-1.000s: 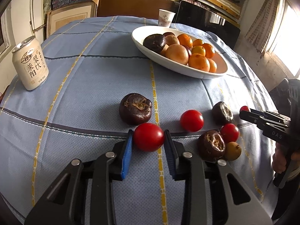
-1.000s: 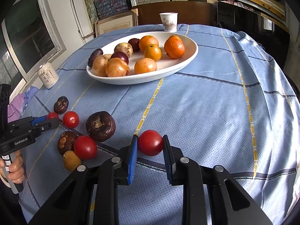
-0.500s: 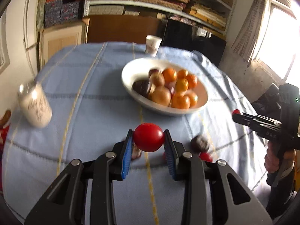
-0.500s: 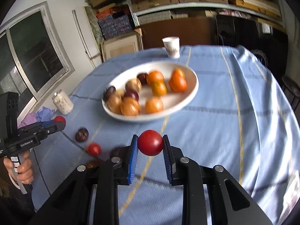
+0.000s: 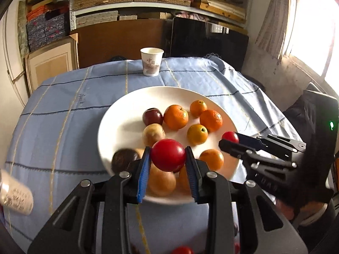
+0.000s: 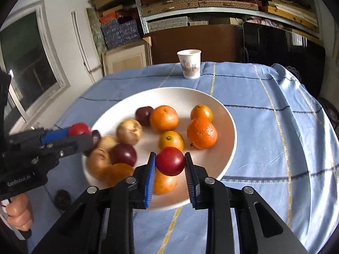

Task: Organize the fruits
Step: 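Carry both red tomatoes over the white plate and open both tools, then move the right tool to a dark purple fruit while the left tool approaches a dark brown fruit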

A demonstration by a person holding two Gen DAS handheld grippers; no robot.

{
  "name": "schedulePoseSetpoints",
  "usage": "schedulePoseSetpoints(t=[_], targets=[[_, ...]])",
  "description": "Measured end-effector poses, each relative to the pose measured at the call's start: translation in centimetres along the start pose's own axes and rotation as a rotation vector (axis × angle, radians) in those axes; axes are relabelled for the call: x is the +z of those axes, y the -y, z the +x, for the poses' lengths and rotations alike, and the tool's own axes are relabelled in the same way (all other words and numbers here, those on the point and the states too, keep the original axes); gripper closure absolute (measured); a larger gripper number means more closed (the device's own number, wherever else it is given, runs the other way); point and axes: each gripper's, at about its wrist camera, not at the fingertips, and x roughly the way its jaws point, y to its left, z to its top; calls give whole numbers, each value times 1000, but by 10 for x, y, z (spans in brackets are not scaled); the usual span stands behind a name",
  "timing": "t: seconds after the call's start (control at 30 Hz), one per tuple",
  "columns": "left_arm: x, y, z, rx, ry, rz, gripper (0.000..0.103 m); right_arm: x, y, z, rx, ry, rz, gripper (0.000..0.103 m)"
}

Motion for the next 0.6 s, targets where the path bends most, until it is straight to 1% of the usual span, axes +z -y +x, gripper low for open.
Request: schedulePoseSetpoints(t=[0.03, 0.07, 0.1, 0.13, 0.23, 0.27, 0.3, 0.33, 0.37, 0.43, 0.5, 0.53, 0.57, 0.6], targets=[[2, 2, 3, 9, 2, 1, 63, -2, 0, 0, -12, 3, -8, 68], [2, 3, 3, 24, 14, 1, 40, -3, 0, -1, -32, 8, -18, 61], [2, 4, 0, 45, 38, -2, 29, -4, 0, -3, -45, 20, -22, 61], [0, 5, -6, 62, 74, -1, 27, -5, 0, -7, -46, 29, -27, 61], [-5, 9, -21, 59, 96, 33, 27, -7, -3, -18, -37, 42, -48, 61], [-10, 6, -32, 71, 122, 30, 19, -8, -3, -22, -33, 46, -49, 61], [-13, 4, -39, 80, 137, 22, 9, -10, -4, -27, -25, 51, -48, 61], [-17, -1, -46, 95, 158, 5, 6, -11, -4, -31, -18, 55, -47, 61], [-23, -8, -54, 112, 176, -18, 6, -14, -5, -36, -12, 63, -47, 60], [-35, -24, -59, 134, 178, -61, 5, -22, -7, -40, -2, 59, -46, 59], [-52, -50, -60, 156, 151, -158, 5, -30, -9, -41, 7, 43, -46, 59], [-57, -58, -60, 158, 138, -185, 5, -36, -11, -41, 8, 26, -51, 58], [-65, -72, -58, 165, 116, -238, 5, -40, -12, -40, 8, 13, -56, 53], [-72, -83, -57, 179, 97, -285, 5, -44, -13, -40, 7, 4, -56, 42]])
